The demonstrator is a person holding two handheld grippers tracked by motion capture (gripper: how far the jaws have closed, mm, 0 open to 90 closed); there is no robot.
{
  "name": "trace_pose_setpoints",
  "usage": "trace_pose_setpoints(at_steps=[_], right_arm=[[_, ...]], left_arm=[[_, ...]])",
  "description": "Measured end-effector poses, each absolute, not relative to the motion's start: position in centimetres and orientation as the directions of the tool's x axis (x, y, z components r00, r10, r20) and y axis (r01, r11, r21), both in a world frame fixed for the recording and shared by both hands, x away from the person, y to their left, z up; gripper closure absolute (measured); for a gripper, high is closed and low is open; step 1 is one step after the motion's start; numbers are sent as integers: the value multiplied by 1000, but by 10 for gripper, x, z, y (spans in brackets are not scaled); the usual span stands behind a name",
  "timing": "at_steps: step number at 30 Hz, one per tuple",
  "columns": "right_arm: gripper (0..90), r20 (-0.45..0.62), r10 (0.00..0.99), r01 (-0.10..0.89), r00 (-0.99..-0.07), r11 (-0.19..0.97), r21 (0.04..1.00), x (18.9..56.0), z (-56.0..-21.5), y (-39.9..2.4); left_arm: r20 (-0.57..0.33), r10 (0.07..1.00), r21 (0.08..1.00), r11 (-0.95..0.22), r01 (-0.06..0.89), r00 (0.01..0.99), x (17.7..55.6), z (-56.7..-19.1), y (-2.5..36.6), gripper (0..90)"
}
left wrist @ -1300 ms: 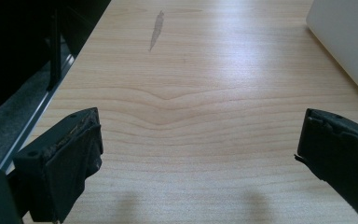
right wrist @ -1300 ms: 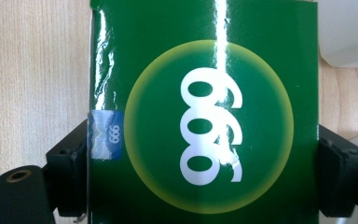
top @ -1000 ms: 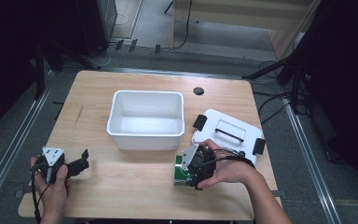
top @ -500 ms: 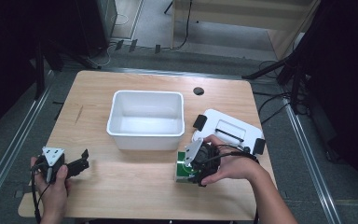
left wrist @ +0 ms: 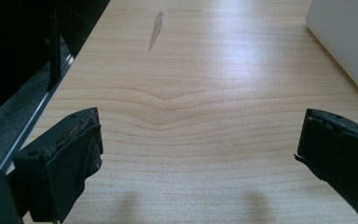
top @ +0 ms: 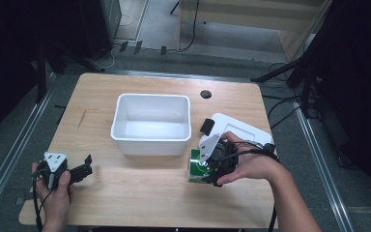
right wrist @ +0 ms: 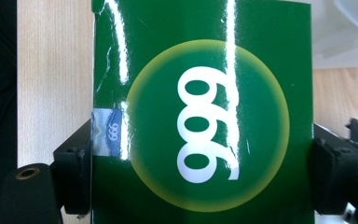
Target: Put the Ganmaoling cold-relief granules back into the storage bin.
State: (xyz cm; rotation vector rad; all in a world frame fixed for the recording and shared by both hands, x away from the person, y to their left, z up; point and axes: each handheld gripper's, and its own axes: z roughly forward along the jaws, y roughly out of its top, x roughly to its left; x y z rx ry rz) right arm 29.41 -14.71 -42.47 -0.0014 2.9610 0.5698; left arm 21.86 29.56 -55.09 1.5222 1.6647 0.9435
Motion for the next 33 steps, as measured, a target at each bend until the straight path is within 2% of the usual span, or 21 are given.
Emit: trace_pose_setpoints(at_steps=[15, 33], right_arm=[[158, -160, 49, -16, -986, 923, 384, 305, -387, -156], [158, -176, 56, -17, -983, 922, 387, 321, -360, -151]], left_arm=[[-8, 996, 865, 50, 500, -85, 219, -551, 295, 6], [-12, 996, 865, 53, 500, -85, 219, -551, 295, 6]])
